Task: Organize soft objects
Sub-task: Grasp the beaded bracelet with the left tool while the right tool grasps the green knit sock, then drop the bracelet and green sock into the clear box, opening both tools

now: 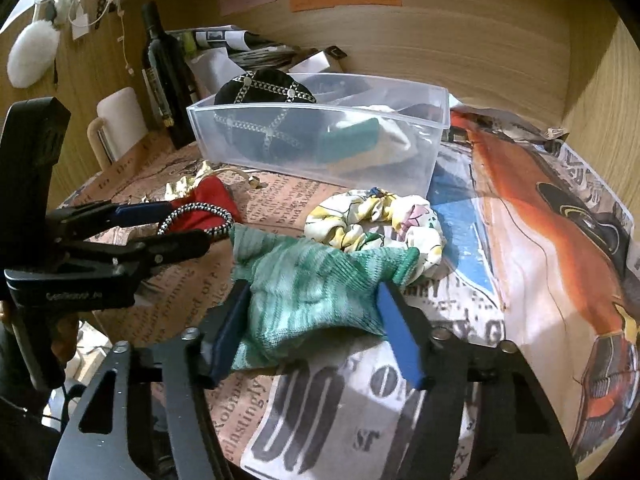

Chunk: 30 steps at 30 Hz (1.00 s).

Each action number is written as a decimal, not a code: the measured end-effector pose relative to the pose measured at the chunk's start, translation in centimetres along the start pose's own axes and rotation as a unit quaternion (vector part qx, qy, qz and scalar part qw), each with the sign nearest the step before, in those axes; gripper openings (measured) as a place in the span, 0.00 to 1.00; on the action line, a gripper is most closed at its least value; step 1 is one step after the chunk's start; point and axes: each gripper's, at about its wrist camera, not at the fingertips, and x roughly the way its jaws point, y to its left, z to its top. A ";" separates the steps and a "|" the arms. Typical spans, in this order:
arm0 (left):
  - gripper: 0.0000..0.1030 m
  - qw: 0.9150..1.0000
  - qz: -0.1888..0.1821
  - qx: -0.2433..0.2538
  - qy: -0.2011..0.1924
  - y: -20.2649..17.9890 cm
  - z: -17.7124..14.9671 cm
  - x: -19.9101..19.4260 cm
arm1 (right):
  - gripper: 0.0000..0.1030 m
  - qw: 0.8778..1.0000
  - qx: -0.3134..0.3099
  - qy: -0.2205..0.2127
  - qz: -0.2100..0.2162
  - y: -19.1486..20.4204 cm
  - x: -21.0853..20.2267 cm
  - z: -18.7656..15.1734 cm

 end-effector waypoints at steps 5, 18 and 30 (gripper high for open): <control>0.52 1.000 -0.003 0.003 -0.001 -0.2 -0.1 0.0 | 0.34 1.000 0.007 0.000 0.013 0.0 0.0 -0.1; 0.39 1.000 -0.004 0.000 -0.028 0.2 0.7 -1.7 | 0.23 0.999 0.002 -0.037 0.027 0.4 -2.4 0.8; 0.39 0.994 0.004 0.009 -0.110 0.2 4.9 -5.1 | 0.23 0.991 -0.004 -0.134 -0.007 -1.2 -5.9 5.6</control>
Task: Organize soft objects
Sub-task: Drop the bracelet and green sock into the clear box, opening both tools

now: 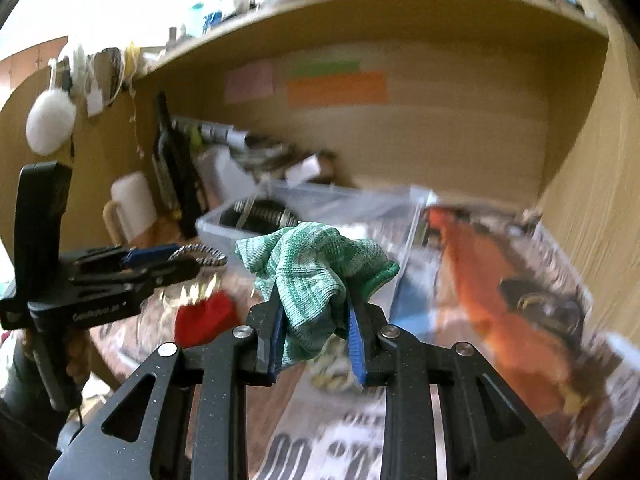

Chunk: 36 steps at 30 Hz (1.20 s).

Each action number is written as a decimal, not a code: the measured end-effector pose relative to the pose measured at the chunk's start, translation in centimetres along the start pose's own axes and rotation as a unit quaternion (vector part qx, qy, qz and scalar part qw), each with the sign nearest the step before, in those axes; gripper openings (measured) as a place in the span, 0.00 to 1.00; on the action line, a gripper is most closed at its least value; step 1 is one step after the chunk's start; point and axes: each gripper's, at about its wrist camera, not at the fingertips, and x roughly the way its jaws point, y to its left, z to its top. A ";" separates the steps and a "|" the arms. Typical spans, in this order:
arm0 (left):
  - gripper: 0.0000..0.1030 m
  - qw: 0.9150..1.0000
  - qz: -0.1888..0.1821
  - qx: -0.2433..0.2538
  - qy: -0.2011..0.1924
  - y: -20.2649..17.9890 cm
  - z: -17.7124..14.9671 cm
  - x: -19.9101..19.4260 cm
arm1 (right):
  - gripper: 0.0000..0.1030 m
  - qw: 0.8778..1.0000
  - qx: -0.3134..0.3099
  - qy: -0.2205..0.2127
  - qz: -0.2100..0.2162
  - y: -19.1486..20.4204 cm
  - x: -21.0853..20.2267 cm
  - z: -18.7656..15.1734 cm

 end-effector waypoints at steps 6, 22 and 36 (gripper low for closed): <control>0.39 0.999 0.013 0.003 -0.034 0.7 3.0 0.0 | 0.23 0.999 -0.009 -0.036 -0.009 -0.7 0.9 2.9; 0.39 0.999 0.039 -0.006 -0.017 4.5 9.5 6.4 | 0.24 0.999 -0.030 -0.017 -0.016 -1.6 8.1 7.1; 0.40 0.997 0.041 -0.003 0.070 6.0 9.9 14.0 | 0.25 0.995 -0.029 0.092 0.000 -1.9 15.5 5.0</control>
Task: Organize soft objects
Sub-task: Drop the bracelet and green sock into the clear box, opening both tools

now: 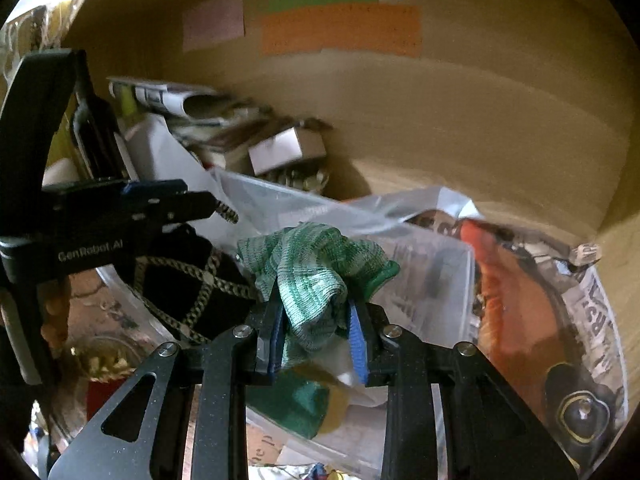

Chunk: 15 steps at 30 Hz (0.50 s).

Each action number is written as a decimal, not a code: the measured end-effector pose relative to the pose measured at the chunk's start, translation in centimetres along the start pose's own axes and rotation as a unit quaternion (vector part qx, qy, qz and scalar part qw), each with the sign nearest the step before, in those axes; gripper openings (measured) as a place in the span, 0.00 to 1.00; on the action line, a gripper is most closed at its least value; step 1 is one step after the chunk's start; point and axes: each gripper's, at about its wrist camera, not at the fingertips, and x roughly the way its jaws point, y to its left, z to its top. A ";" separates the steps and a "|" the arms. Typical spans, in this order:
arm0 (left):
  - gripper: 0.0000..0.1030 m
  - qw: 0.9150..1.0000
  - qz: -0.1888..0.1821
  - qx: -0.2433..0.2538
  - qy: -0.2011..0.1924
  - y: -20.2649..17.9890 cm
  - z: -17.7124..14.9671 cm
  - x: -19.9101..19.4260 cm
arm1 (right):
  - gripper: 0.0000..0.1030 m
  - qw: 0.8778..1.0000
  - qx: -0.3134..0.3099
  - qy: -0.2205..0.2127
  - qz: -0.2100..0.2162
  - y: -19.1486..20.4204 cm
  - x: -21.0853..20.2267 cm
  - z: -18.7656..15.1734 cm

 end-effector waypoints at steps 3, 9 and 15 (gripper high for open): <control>0.52 1.000 -0.005 -0.002 0.007 0.1 0.0 0.4 | 0.26 1.000 0.000 0.009 0.001 -0.1 0.3 -0.1; 0.58 1.000 -0.005 -0.001 -0.002 -0.1 0.1 -0.3 | 0.46 1.000 0.003 0.013 -0.005 -0.2 0.1 -0.1; 0.66 0.999 -0.005 0.004 -0.035 -0.6 0.1 -3.6 | 0.53 1.000 0.000 -0.010 -0.010 0.0 -1.8 0.6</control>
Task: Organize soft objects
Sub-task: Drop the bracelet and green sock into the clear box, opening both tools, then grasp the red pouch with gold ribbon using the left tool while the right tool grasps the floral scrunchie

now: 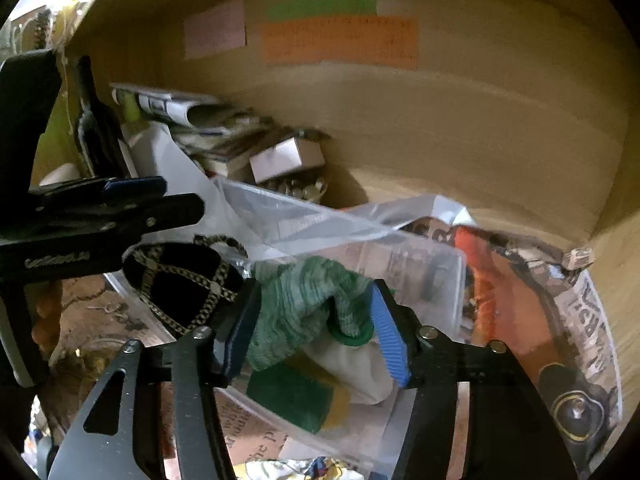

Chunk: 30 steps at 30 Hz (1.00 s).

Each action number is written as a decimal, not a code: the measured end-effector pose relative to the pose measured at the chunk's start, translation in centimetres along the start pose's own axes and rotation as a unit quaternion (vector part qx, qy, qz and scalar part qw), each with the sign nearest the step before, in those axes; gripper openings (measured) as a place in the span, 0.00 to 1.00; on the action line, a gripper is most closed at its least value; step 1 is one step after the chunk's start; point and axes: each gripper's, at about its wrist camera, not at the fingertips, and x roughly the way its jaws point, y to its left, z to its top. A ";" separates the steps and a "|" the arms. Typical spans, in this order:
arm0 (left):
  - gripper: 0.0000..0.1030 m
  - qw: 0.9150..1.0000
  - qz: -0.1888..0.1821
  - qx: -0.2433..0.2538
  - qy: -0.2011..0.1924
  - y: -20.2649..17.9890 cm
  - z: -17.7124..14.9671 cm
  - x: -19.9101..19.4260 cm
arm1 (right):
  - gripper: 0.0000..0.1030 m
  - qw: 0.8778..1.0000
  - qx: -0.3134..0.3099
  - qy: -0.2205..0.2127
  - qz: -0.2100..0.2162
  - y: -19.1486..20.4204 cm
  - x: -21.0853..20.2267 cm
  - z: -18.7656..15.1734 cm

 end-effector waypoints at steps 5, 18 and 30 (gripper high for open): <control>0.68 0.999 0.002 0.013 -0.034 -0.9 -0.2 -3.6 | 0.59 0.999 0.000 -0.040 -0.003 0.4 -3.2 0.5; 0.83 0.999 0.003 0.003 -0.036 -1.3 -5.3 -8.2 | 0.75 0.996 -0.001 -0.084 -0.033 1.1 -9.5 -2.5; 0.83 0.998 0.003 -0.016 0.052 -1.1 -11.5 -5.8 | 0.76 1.000 0.023 0.005 -0.013 1.4 -7.0 -7.9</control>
